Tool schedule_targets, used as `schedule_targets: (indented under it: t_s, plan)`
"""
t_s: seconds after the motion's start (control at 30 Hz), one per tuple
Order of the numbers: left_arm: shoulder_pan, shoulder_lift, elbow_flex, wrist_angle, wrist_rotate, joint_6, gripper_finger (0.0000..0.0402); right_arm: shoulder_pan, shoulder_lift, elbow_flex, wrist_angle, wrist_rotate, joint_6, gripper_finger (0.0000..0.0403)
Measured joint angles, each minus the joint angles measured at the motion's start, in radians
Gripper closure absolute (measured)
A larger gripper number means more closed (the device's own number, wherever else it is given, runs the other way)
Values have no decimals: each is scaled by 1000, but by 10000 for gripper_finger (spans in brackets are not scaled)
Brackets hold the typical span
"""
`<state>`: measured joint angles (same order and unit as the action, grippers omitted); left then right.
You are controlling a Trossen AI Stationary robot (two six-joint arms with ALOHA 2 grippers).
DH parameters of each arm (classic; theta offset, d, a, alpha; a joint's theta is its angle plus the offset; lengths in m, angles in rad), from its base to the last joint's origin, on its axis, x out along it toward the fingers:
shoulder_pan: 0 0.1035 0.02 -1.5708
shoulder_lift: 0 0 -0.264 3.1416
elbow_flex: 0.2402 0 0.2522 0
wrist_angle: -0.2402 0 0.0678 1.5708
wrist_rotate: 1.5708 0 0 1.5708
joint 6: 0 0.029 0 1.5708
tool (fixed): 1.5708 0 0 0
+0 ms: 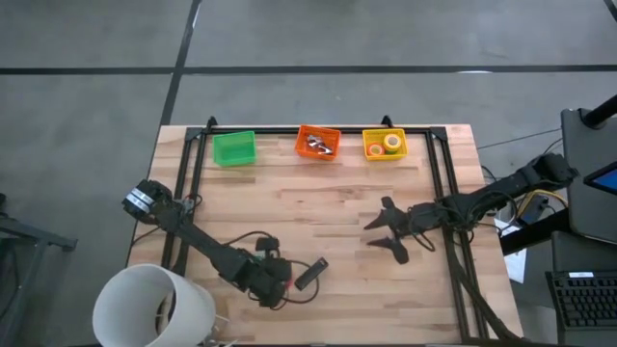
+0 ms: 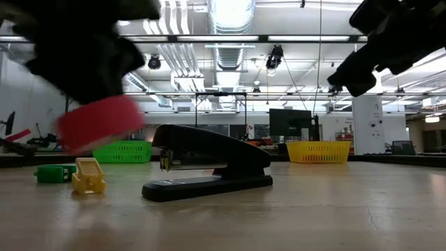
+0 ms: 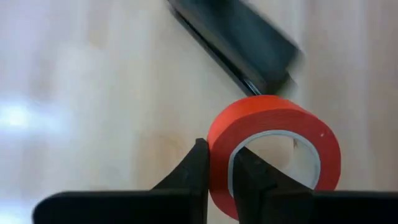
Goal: Pick and place Stapler, Stapler remover, tape
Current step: Put the red tape into the yellow bin
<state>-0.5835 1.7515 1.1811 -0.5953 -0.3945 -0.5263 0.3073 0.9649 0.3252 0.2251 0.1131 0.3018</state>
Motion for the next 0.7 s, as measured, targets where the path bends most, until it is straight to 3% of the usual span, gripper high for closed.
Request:
schedule_targets:
  t_s: [0.2,0.37,0.5,0.7]
  plan:
    - [11,-1,43,74,-371,107,346,91,0,0,53,-40,-38,184]
    - [37,-1,43,261,-570,212,340,198,0,0,126,-40,-40,184]
    - [80,-1,43,435,-634,276,355,281,0,0,231,-36,-17,183]
    - [138,-1,42,636,-605,365,344,358,0,0,256,19,20,183]
